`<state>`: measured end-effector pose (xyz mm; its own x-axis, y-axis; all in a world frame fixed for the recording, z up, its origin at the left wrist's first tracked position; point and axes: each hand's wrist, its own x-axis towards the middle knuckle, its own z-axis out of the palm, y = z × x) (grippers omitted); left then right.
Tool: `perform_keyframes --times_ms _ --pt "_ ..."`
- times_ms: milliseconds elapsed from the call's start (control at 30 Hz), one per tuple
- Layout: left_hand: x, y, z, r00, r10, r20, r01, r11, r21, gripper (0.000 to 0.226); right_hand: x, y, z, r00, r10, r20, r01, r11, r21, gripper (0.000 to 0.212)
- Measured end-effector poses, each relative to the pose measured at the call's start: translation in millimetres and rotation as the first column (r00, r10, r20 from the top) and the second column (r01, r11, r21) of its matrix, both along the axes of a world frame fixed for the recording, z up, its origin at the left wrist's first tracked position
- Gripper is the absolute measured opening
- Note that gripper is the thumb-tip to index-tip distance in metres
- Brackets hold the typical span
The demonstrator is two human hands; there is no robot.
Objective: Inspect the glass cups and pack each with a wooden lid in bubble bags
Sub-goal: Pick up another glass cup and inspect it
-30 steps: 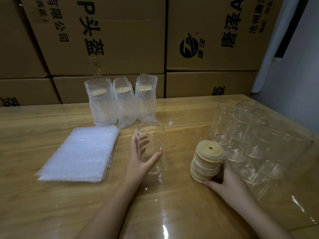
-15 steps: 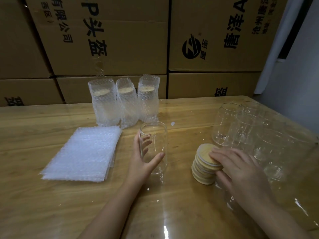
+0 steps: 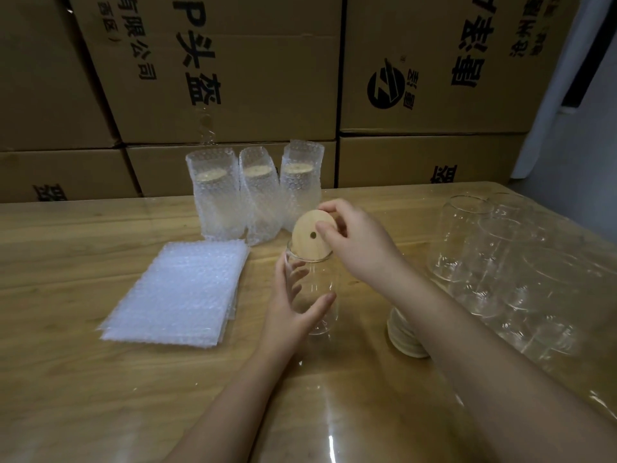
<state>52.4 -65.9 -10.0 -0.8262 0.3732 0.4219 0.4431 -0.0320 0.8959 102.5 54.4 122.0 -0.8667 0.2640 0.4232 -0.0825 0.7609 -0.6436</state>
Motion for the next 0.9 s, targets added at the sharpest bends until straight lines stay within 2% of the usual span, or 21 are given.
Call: perform_keyframes --times_ms 67,133,267,367,433,500,533,633,700,767,833,900 --pt "-1.1 0.2 -0.9 1.000 0.001 0.007 -0.001 1.000 -0.006 0.097 -7.7 3.2 -5.8 0.991 -0.079 0.112 0.068 0.993 0.101 0.029" --pt "-2.0 0.3 -2.2 1.000 0.002 0.004 -0.002 1.000 -0.018 0.095 -9.2 4.2 -9.1 0.990 -0.052 0.128 0.035 0.990 0.133 0.034" --pt "-5.3 -0.2 -6.3 1.000 -0.002 -0.003 0.002 1.000 -0.021 0.093 -4.1 -2.7 -18.8 0.981 0.188 -0.052 -0.171 0.957 0.233 0.036" --pt "-5.2 -0.5 -5.7 1.000 -0.025 -0.016 0.025 1.000 -0.017 0.090 -0.3 -6.0 -30.6 0.971 0.209 -0.118 -0.187 0.966 0.177 0.036" --pt "-3.7 -2.9 -1.3 0.999 -0.039 0.016 0.038 0.998 0.053 0.075 -0.3 -8.7 -36.7 0.968 0.186 -0.170 -0.167 0.979 0.120 0.039" --pt "-5.1 -10.7 13.4 0.997 0.015 0.078 -0.026 0.990 0.142 0.051 -2.4 -11.8 -39.5 0.966 0.161 -0.204 -0.147 0.986 0.079 0.041" --pt "-8.8 -17.0 22.6 0.994 0.089 0.065 -0.097 0.986 0.133 0.045 -3.5 -12.9 -40.2 0.967 0.148 -0.209 -0.136 0.988 0.069 0.041" --pt "-26.5 -42.2 47.7 0.933 0.337 -0.128 -0.345 0.937 -0.044 0.031 -4.2 -12.8 -41.3 0.970 0.139 -0.198 -0.128 0.990 0.068 0.043" --pt "-42.3 -60.0 59.9 0.859 0.447 -0.249 -0.508 0.806 -0.306 0.021 -3.6 -11.6 -40.8 0.972 0.146 -0.183 -0.135 0.988 0.069 0.043" --pt "-53.9 -74.8 66.1 0.818 0.445 -0.364 -0.570 0.549 -0.611 0.029 -3.2 -11.0 -39.6 0.976 0.149 -0.160 -0.139 0.987 0.077 0.042" --pt "-57.4 -84.7 68.2 0.833 0.391 -0.391 -0.524 0.331 -0.785 0.044 -2.4 -12.0 -38.4 0.979 0.143 -0.146 -0.130 0.987 0.094 0.045" --pt "-58.5 -89.2 68.1 0.874 0.343 -0.345 -0.430 0.211 -0.878 0.050 -0.9 -13.4 -36.8 0.983 0.128 -0.129 -0.114 0.988 0.108 0.048"
